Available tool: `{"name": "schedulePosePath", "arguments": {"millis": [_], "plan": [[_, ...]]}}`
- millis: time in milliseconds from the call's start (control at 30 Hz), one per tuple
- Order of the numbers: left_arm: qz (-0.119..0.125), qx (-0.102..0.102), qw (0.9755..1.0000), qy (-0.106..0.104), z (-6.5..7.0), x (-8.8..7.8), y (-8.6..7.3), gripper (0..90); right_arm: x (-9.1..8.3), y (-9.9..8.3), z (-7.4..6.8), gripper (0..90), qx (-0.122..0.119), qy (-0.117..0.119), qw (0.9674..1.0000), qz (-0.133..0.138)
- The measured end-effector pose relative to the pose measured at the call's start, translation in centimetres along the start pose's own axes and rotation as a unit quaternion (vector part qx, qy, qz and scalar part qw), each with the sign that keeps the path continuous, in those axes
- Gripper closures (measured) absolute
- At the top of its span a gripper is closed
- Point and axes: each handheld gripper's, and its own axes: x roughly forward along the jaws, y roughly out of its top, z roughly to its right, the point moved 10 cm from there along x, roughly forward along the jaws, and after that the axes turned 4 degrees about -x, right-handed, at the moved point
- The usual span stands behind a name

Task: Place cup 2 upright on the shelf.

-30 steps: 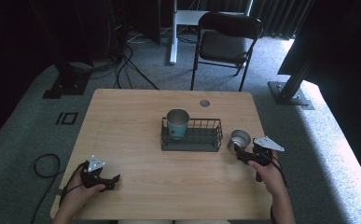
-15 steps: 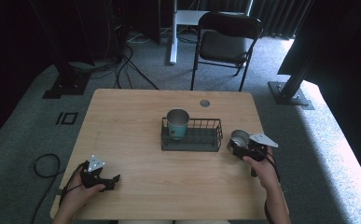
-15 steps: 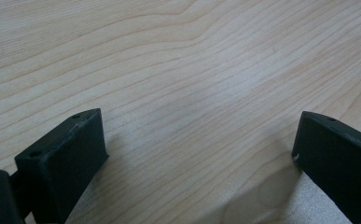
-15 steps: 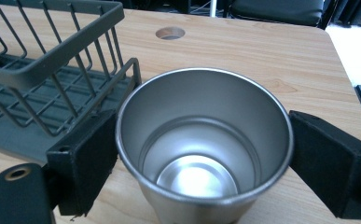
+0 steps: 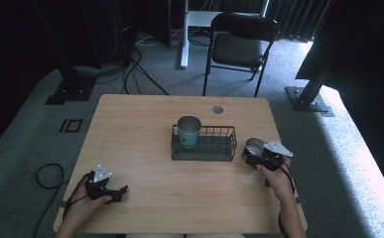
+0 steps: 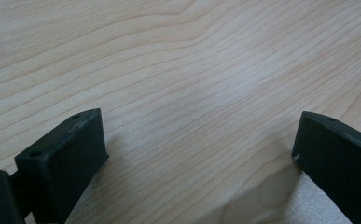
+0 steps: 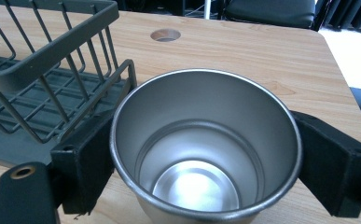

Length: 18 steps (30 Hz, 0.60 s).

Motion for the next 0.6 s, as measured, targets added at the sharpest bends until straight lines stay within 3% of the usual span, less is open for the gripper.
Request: {"name": "schedulePosePath", "arguments": {"millis": [100,233,500,600], "plan": [[0.000,0.000,1.0000,0.000,0.0,0.0,0.0,3.3,0.0,0.1,0.0,13.1,-0.006,-0.002,1.0000,-0.005],[0.000,0.000,1.0000,0.000,0.0,0.0,0.0,3.3,-0.1,0.7,0.2,13.1,0.011,0.002,0.9999,-0.001],[0.000,0.000,1.0000,0.000,0.0,0.0,0.0,3.3,-0.8,2.1,0.8,13.1,0.016,0.003,0.9999,0.005],[0.000,0.000,1.0000,0.000,0.0,0.0,0.0,3.3,-1.1,2.6,1.0,13.2,0.009,0.003,0.9999,0.005]]}}
